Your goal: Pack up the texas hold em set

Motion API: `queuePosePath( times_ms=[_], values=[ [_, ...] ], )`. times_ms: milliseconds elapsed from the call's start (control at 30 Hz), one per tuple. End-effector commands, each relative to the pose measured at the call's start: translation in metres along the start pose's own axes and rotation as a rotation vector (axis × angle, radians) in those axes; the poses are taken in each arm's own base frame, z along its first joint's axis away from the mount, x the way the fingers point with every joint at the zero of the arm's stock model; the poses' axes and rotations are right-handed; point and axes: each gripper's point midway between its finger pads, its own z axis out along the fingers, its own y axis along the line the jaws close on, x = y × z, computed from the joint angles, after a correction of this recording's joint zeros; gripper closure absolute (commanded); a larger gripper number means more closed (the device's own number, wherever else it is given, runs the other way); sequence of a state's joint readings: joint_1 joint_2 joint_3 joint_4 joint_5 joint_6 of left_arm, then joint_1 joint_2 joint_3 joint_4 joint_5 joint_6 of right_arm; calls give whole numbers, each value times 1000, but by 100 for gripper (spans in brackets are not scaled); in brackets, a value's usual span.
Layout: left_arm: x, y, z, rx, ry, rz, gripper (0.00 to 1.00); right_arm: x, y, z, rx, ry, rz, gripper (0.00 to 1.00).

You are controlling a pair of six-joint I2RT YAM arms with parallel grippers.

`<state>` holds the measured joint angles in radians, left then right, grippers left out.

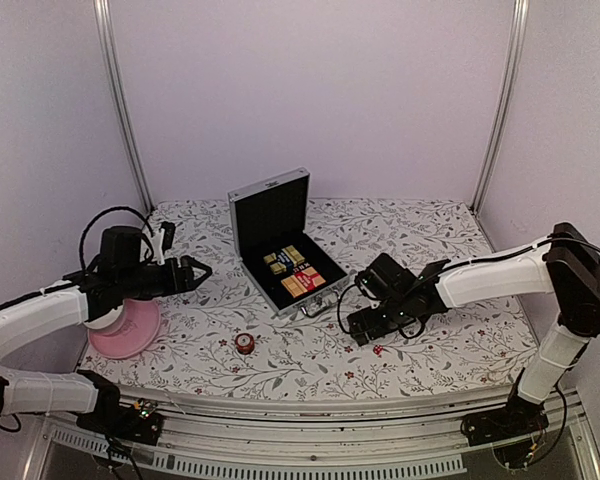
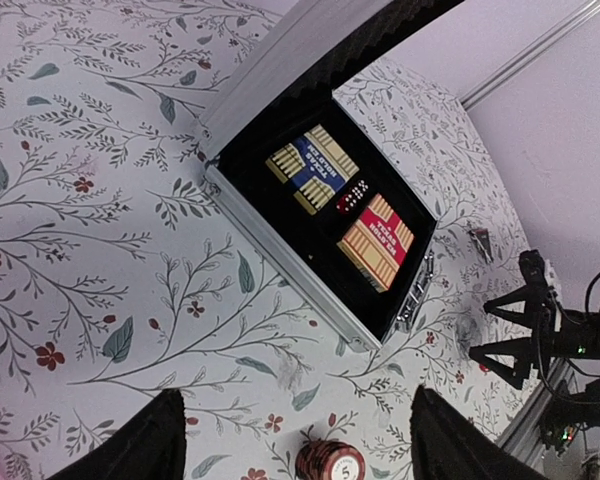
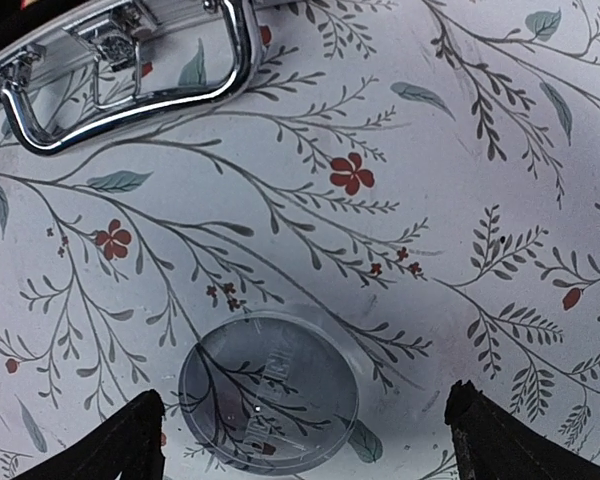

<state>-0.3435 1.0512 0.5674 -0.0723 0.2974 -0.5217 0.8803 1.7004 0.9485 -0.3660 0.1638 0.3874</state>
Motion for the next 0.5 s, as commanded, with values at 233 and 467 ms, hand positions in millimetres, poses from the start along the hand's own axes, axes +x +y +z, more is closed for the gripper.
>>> queuePosePath(
  times_ms=[233, 467],
  values=[
    [15, 3, 4, 36, 18, 10, 23, 9, 22, 18, 54, 54, -10, 2],
    [19, 1, 6, 58, 27, 17, 23, 11, 15, 19, 89, 51, 34, 9]
  ],
)
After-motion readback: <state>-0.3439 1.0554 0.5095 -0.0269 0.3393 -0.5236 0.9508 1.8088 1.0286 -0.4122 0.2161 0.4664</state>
